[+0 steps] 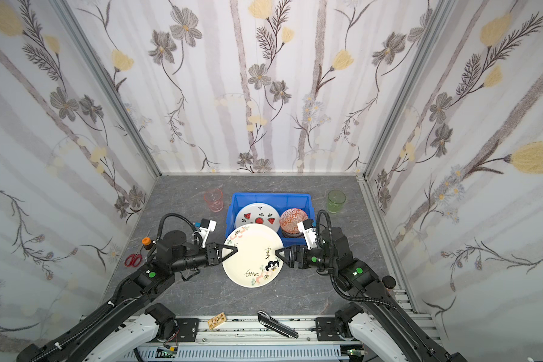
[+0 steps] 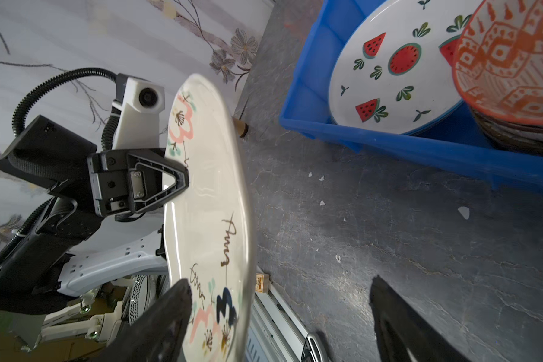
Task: Place the mixed dishes into the plastic bin
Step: 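Close both grippers on the cream plate rims and tilt it upward, then lift the cream bird plate off the table with both grippers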
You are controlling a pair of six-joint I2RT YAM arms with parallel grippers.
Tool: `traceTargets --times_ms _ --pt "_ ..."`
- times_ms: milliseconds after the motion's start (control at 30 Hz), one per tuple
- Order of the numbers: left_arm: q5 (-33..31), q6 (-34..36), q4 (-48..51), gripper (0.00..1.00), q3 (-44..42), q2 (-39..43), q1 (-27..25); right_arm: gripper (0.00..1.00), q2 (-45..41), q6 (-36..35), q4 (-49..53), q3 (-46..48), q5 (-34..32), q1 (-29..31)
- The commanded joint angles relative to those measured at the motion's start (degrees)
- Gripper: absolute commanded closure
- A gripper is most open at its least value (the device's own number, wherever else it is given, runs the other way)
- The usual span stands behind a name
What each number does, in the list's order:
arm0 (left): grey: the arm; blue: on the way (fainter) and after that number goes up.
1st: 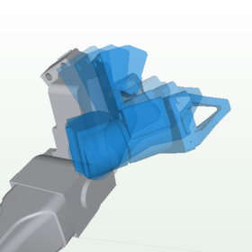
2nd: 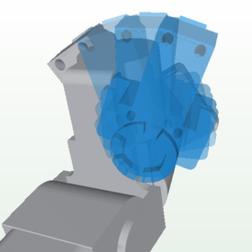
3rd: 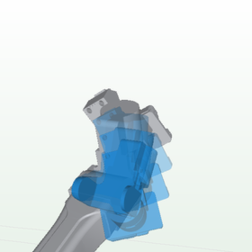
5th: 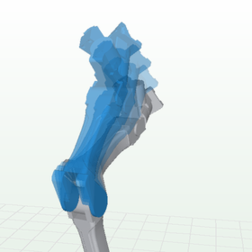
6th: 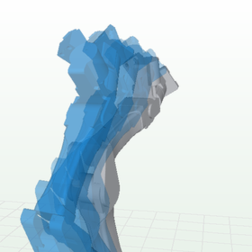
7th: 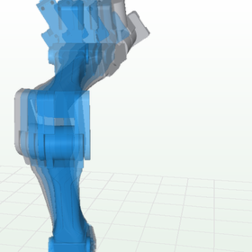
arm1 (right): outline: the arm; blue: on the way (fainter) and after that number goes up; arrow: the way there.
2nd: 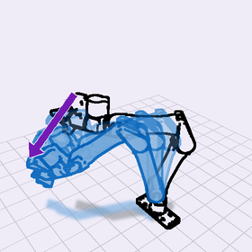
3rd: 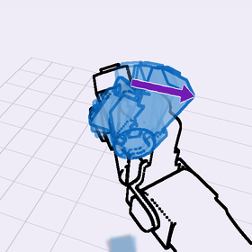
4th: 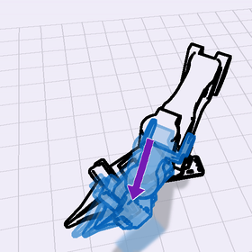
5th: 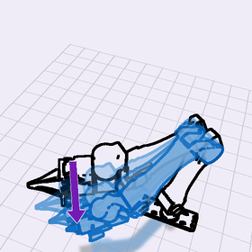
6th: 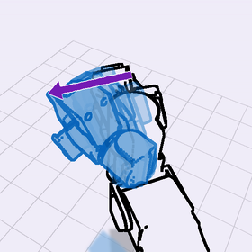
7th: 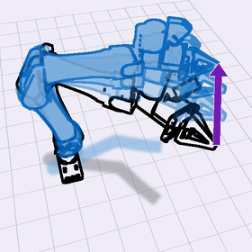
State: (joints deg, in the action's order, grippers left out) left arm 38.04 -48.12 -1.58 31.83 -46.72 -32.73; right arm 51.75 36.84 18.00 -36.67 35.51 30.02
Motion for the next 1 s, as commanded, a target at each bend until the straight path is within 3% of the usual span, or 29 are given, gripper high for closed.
traceTargets --times_ms 0,367,800,967 --pt "4.8 1.2 -8.0 1.0 2.5 -2.5 0.1 0.18 0.8 -1.7 -1.1 -1.6 7.2 -0.5" --pt "3.7 -0.9 -12.5 1.0 1.9 -4.4 0.1 0.55 5.4 1.5 -9.7 -3.1 13.9 -1.8" --pt "2.5 -1.5 -12.5 1.0 0.6 -4.2 0.2 0.97 8.3 3.8 -12.6 -4.8 14.4 -3.1" --pt "2.2 -1.8 -12.5 0.84 0.2 -4.5 0.6 1.0 8.6 4.4 -12.5 -6.0 14.5 -3.8"
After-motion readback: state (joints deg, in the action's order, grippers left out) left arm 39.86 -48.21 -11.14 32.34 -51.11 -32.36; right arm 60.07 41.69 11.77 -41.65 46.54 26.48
